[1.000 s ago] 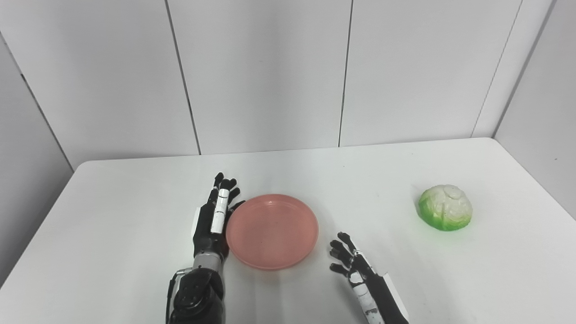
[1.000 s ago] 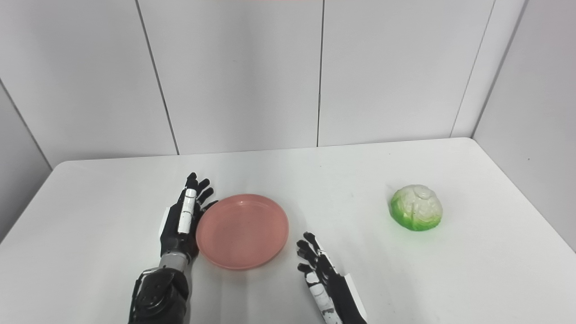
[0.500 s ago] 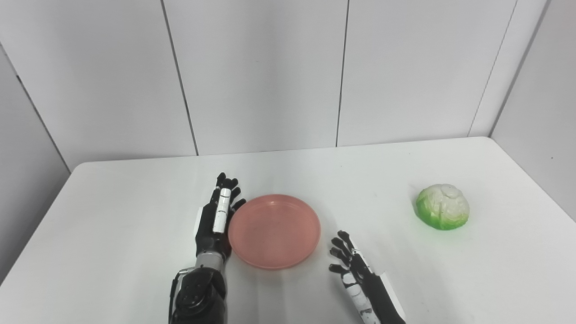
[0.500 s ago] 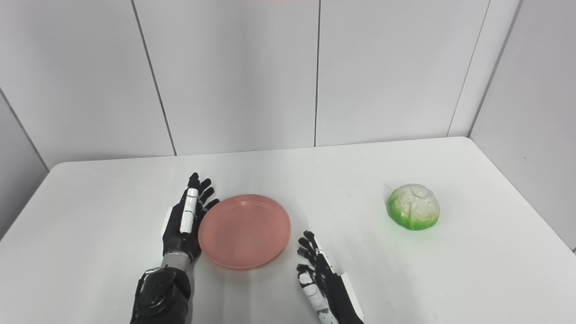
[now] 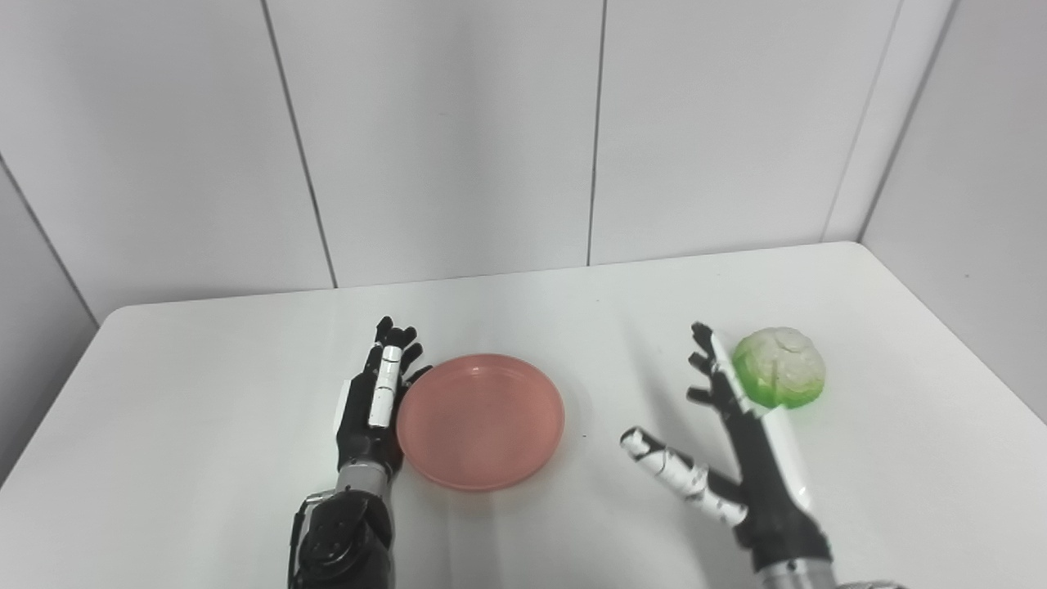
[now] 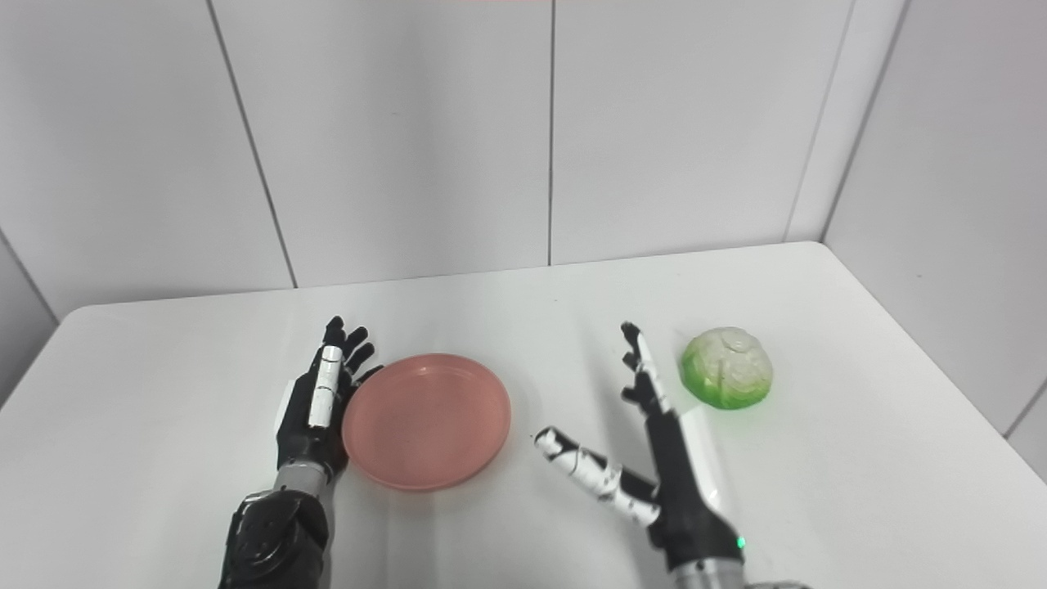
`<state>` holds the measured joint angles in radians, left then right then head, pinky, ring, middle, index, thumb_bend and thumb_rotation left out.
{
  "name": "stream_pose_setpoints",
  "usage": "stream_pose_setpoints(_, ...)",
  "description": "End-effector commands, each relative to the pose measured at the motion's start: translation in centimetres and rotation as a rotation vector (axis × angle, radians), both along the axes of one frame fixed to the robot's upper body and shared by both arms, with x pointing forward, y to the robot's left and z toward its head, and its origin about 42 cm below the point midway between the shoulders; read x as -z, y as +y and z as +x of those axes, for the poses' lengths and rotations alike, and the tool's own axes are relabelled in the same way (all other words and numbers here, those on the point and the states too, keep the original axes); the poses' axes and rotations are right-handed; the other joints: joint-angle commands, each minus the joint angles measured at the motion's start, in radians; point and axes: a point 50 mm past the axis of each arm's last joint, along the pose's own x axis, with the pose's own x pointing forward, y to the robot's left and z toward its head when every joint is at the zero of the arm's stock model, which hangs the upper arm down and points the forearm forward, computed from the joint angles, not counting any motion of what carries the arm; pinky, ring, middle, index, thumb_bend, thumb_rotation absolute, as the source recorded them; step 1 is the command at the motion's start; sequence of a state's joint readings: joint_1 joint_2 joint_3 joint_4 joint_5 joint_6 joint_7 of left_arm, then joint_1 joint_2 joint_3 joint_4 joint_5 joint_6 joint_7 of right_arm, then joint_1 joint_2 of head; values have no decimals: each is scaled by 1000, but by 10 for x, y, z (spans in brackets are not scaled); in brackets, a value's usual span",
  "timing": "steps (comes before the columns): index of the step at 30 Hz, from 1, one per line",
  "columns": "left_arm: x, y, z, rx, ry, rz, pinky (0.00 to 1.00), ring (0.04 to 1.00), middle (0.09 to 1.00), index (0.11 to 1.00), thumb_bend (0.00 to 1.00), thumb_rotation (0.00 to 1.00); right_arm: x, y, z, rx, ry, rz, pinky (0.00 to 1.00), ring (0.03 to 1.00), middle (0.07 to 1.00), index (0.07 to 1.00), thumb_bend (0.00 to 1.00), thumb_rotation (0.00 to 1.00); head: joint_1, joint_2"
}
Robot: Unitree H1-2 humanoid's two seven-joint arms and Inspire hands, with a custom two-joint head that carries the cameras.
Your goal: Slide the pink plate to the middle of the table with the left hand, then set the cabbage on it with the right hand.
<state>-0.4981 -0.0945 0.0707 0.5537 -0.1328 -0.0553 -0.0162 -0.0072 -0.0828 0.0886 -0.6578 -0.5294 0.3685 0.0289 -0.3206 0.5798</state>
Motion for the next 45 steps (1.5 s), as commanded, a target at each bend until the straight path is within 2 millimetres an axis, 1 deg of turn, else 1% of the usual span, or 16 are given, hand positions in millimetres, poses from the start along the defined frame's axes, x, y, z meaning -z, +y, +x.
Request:
stream_pose_setpoints(1,18,-6,-8,15,85,-6,817,913,916,984,863,820,-21,-8,4,-18,-32,-65,760,898,940,954,967,669,-2,-2)
stream_pose_setpoints(5,19,-6,-8,13,84,-4,812,911,911,980,857,816,-44,-31,17,-50,-20,-240,767,905,949,943,995,590,0,-3)
stream_pose_setpoints(9,18,-6,-7,9,84,16,802,908,902,960,852,840,-64,-51,33,-33,16,-569,763,943,980,948,1000,583,-1,-2)
stream_pose_setpoints(10,18,-5,-7,11,81,18,803,909,903,960,848,844,-69,-55,37,-19,30,-648,803,954,987,950,1000,584,-1,-2)
stream_pose_setpoints(11,18,-5,-7,12,80,18,801,912,905,962,847,844,-72,-57,40,-8,41,-694,881,972,995,949,1000,572,-1,-2)
stream_pose_setpoints(12,18,-5,-7,15,80,18,801,913,906,963,847,844,-77,-61,46,9,56,-771,908,978,998,949,1000,567,-1,-3)
stream_pose_setpoints(13,18,-5,-7,16,81,18,804,921,913,968,845,839,-80,-63,50,23,67,-822,970,992,1000,936,1000,565,-1,-3)
stream_pose_setpoints(18,19,-5,-7,22,80,22,803,929,925,978,828,843,-90,-78,75,85,144,-1007,974,987,1000,916,1000,542,0,-1)
stream_pose_setpoints(20,18,-5,-7,22,81,20,805,929,928,983,824,838,-91,-84,85,109,185,-1056,995,994,1000,914,1000,546,0,-1)
stream_pose_setpoints(22,18,-4,-6,23,79,16,817,931,931,991,840,835,-92,-88,94,125,226,-1078,999,993,1000,904,1000,524,0,-1)
stream_pose_setpoints(28,16,-3,-7,24,84,18,829,939,939,985,822,832,-85,-93,121,135,311,-1064,1000,989,1000,901,1000,458,11,4)
stream_pose_setpoints(32,16,-3,-6,21,82,34,787,922,926,985,830,842,-78,-96,143,128,372,-1027,943,982,992,903,1000,394,16,5)
stream_pose_setpoints(34,16,-4,-6,20,83,39,770,917,924,980,830,846,-74,-97,153,131,401,-997,914,977,989,904,1000,397,22,4)
stream_pose_setpoints(39,16,-3,-5,27,82,30,798,933,936,983,824,844,-64,-101,174,149,426,-950,780,954,980,906,1000,428,30,4)
stream_pose_setpoints(42,16,-1,-5,21,82,39,765,931,932,988,832,840,-58,-104,183,150,440,-911,777,956,982,908,1000,445,30,4)
stream_pose_setpoints(45,16,0,-4,26,83,24,785,943,936,992,830,827,-47,-109,191,144,454,-844,786,959,984,909,1000,441,33,1)
